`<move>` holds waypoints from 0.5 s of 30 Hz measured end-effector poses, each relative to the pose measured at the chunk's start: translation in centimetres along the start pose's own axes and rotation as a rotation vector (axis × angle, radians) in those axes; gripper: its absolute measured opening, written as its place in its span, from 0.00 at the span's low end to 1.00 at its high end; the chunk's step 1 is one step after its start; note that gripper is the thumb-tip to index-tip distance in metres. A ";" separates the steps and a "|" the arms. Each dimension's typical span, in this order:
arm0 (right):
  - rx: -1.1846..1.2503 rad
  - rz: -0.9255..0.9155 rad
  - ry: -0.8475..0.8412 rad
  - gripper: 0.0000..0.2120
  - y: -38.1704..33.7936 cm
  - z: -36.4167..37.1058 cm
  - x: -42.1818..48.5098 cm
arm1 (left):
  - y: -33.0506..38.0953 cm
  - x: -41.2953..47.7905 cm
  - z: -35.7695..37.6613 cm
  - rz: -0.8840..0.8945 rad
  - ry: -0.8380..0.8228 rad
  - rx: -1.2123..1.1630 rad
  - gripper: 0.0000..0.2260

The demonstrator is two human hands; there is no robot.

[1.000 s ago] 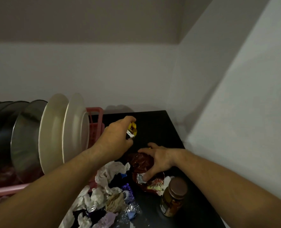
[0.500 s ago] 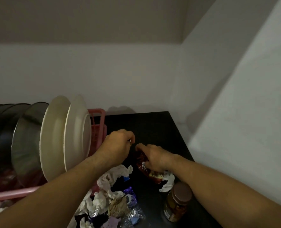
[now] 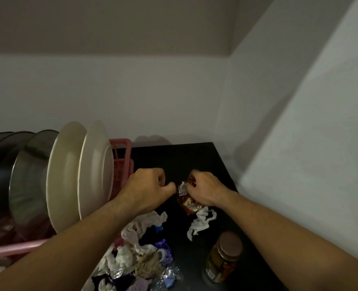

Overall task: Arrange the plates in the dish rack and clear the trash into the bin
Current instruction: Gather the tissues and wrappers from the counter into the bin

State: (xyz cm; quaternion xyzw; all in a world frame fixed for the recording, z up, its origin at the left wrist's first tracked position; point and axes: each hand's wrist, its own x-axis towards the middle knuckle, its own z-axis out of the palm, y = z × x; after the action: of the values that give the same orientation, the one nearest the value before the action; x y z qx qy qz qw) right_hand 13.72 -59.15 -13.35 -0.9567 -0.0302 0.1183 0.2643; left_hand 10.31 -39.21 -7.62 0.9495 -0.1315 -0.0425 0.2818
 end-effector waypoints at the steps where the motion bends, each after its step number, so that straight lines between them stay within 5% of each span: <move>1: 0.028 0.012 -0.014 0.29 -0.1 -0.3 -0.1 | 0.0 0.0 0.1 0.022 -0.011 0.041 0.14; 3: 0.053 0.025 -0.004 0.39 -0.2 -0.6 -0.3 | 0.2 0.0 0.2 0.049 -0.047 0.106 0.16; 9: 0.170 -0.066 0.182 0.13 -0.9 0.2 -0.7 | -0.2 0.4 0.2 0.024 -0.087 0.154 0.15; 15: 0.182 -0.108 0.178 0.13 -0.9 -0.2 -1.2 | -0.8 0.4 -0.1 0.051 -0.060 0.156 0.13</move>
State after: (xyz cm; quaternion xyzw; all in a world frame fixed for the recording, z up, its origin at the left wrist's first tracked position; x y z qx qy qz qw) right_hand 12.56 -58.60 -12.49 -0.9324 -0.0471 0.0207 0.3576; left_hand 10.89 -38.66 -7.97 0.9631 -0.1671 -0.0536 0.2039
